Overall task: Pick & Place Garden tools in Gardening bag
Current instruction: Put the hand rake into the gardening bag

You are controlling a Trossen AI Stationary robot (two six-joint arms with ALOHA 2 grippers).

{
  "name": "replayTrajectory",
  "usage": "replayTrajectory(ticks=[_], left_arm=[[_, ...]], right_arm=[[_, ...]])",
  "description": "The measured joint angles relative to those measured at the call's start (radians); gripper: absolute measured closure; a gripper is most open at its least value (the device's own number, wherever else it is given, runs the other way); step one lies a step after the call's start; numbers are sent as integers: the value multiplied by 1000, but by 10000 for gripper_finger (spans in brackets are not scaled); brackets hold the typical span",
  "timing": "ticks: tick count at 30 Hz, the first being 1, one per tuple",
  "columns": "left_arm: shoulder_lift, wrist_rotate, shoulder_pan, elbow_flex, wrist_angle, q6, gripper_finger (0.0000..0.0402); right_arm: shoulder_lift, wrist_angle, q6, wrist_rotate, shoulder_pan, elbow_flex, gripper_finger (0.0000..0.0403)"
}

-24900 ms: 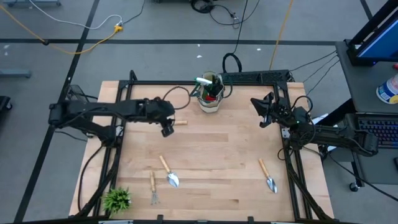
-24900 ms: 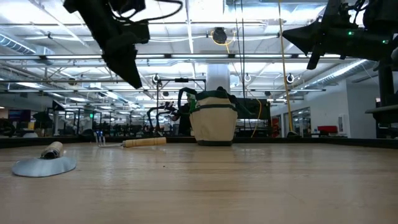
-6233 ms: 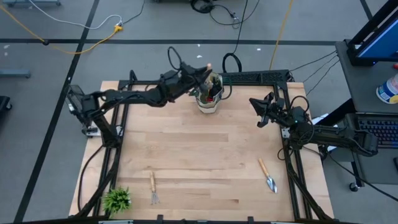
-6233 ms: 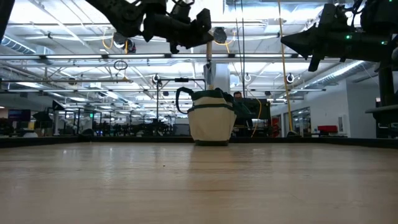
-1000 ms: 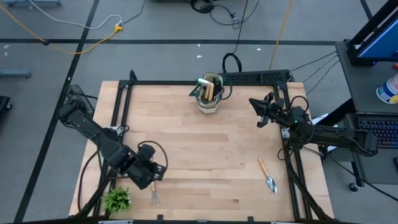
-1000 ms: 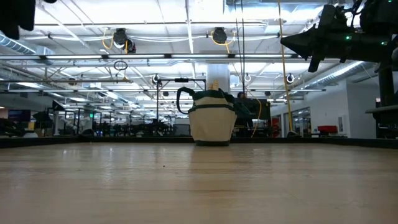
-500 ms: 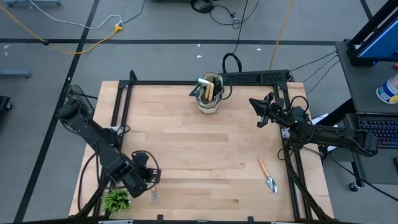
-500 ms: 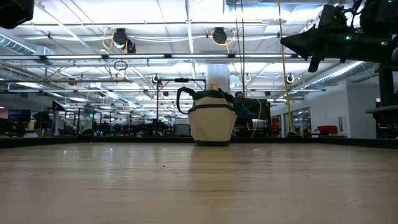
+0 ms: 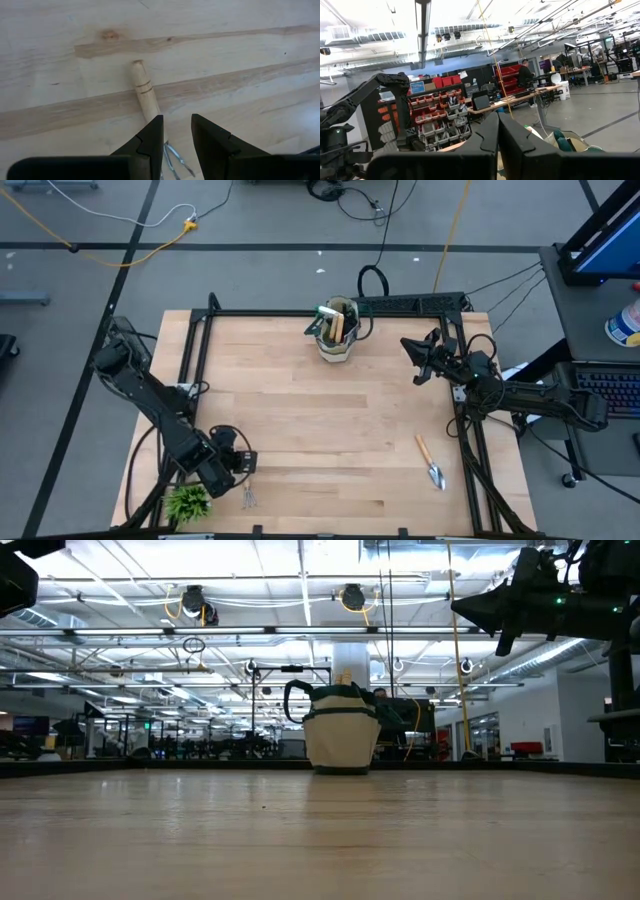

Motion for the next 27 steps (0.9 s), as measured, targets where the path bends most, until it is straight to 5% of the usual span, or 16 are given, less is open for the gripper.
replayTrajectory(ticks=[15,27], left_arm=[[0,0,0,0,-4,-3,294],[11,10,1,0,-4,-20,178]], right_arm=[[0,0,0,0,0,0,403],[0,0,0,0,0,0,403]])
